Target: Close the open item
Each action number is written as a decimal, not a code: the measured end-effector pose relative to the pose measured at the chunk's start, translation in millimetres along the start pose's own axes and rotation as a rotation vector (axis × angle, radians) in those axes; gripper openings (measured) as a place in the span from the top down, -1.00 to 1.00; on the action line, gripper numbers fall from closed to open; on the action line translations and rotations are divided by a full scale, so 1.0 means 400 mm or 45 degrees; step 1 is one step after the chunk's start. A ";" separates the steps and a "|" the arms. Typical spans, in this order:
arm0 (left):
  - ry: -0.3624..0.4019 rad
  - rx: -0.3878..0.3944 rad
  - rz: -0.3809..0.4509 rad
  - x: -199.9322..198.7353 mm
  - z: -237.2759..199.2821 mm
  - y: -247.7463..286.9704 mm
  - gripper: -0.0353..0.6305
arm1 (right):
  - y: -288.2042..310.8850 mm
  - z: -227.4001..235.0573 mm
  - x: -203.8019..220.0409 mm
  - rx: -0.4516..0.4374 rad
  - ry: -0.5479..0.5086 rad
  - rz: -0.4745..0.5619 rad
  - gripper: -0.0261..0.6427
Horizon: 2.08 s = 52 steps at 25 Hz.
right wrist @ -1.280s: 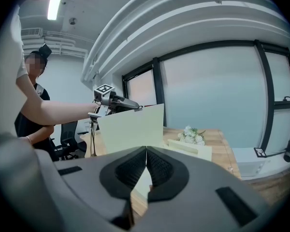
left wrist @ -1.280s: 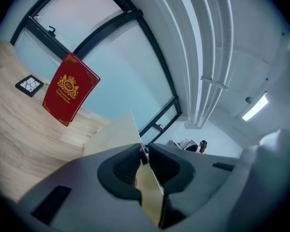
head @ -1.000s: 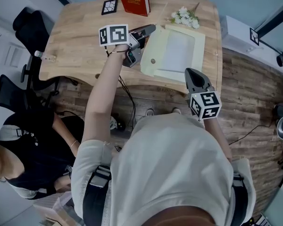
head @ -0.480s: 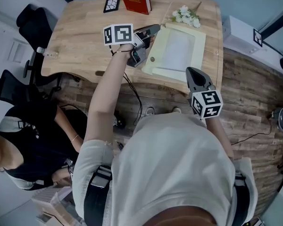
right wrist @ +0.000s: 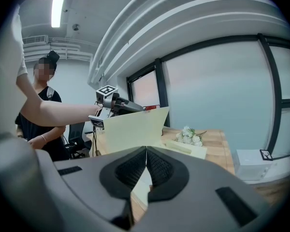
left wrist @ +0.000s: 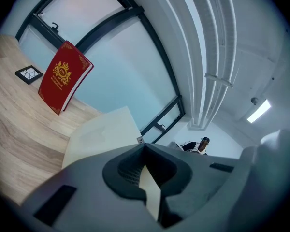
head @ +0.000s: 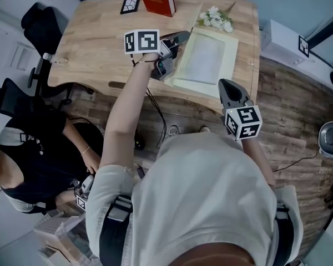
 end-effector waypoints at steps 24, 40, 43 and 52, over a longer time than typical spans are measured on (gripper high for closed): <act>0.097 -0.139 -0.091 0.053 0.039 0.135 0.83 | -0.085 0.118 0.039 0.008 0.031 0.020 0.86; 0.151 -0.156 -0.254 0.130 0.049 0.257 0.83 | -0.133 0.189 0.065 0.072 0.071 0.021 0.87; 0.149 -0.158 -0.291 0.153 0.046 0.277 0.83 | -0.138 0.196 0.070 0.077 0.077 0.021 0.86; 0.172 -0.171 -0.398 0.201 0.044 0.327 0.83 | -0.141 0.209 0.075 0.088 0.089 0.019 0.86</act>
Point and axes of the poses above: the fingertips, and each gripper's own axes: y forward along the fingers, z to its right, x out of its underside, the point moved 6 cm from there along -y, backward along the fingers, and after that the axes turned 4 degrees about -x, right-handed, at the moved point
